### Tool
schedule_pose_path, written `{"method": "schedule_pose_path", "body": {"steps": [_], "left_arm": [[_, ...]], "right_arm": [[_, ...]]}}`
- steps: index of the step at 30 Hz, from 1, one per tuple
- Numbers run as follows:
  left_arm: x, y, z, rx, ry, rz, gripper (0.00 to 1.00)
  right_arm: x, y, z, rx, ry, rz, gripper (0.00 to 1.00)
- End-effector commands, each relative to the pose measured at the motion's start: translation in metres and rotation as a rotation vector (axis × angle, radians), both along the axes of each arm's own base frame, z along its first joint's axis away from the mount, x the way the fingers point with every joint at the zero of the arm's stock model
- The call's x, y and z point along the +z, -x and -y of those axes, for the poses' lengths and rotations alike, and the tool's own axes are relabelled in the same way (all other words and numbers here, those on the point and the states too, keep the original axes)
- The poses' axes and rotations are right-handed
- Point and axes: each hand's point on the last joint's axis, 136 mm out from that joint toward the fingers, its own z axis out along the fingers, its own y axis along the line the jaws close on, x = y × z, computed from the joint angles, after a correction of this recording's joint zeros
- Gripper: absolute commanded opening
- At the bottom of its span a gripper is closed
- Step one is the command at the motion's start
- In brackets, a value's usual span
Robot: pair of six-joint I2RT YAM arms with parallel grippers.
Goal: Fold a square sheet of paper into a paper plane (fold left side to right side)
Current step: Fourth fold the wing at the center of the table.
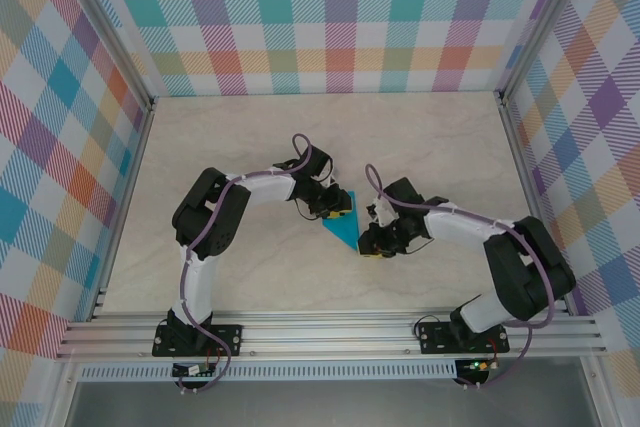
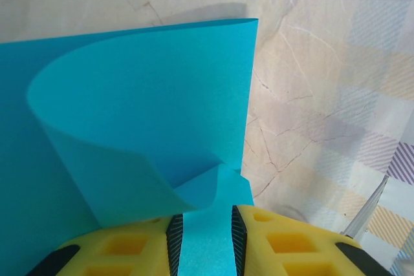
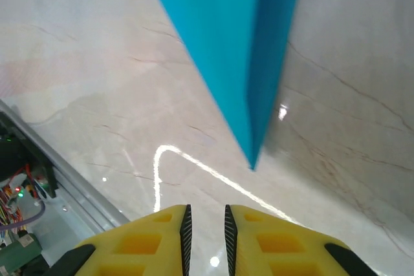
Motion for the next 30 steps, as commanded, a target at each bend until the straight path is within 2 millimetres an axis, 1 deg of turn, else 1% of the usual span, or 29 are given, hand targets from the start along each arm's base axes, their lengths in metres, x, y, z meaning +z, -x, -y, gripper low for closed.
{"method": "schedule_pose_path", "body": {"steps": [1,4,6,9,11,14,16,18,19,20,22,25,30], "left_arm": [[-0.026,0.011,-0.015,0.014,-0.091,-0.043,0.30],[-0.025,0.011,-0.015,0.013,-0.089,-0.039,0.30],[-0.025,0.011,-0.014,0.013,-0.088,-0.040,0.30],[-0.024,0.011,-0.013,0.010,-0.085,-0.040,0.30],[-0.024,0.010,-0.013,0.010,-0.084,-0.038,0.30],[-0.021,0.006,-0.013,0.006,-0.082,-0.020,0.30],[-0.019,0.002,-0.014,0.006,-0.074,-0.014,0.31],[-0.017,-0.007,-0.015,0.007,-0.065,0.001,0.32],[-0.020,-0.006,-0.019,0.005,-0.081,-0.022,0.32],[-0.020,-0.011,-0.021,0.006,-0.079,-0.022,0.32],[-0.021,-0.021,-0.022,0.006,-0.065,-0.025,0.32],[-0.025,-0.038,-0.026,0.007,-0.060,-0.030,0.32],[-0.034,-0.059,-0.036,0.023,-0.055,-0.037,0.32]], "right_arm": [[0.018,-0.017,-0.014,0.004,-0.047,0.050,0.22],[0.002,-0.028,-0.026,0.007,-0.045,0.016,0.18],[-0.009,-0.036,-0.032,0.002,-0.036,0.013,0.17],[-0.025,-0.045,-0.030,-0.016,0.017,0.011,0.16],[-0.037,-0.044,-0.025,-0.023,0.059,-0.011,0.15],[-0.054,-0.033,-0.014,-0.033,0.117,-0.060,0.15],[-0.065,-0.020,-0.006,-0.034,0.150,-0.105,0.14],[-0.074,-0.008,0.003,-0.032,0.179,-0.141,0.13],[-0.078,-0.002,0.007,-0.032,0.193,-0.155,0.13],[-0.081,0.003,0.011,-0.031,0.205,-0.166,0.13],[-0.085,0.011,0.016,-0.029,0.214,-0.183,0.12],[-0.087,0.018,0.019,-0.027,0.218,-0.198,0.11],[-0.087,0.023,0.022,-0.030,0.221,-0.202,0.10]]}}
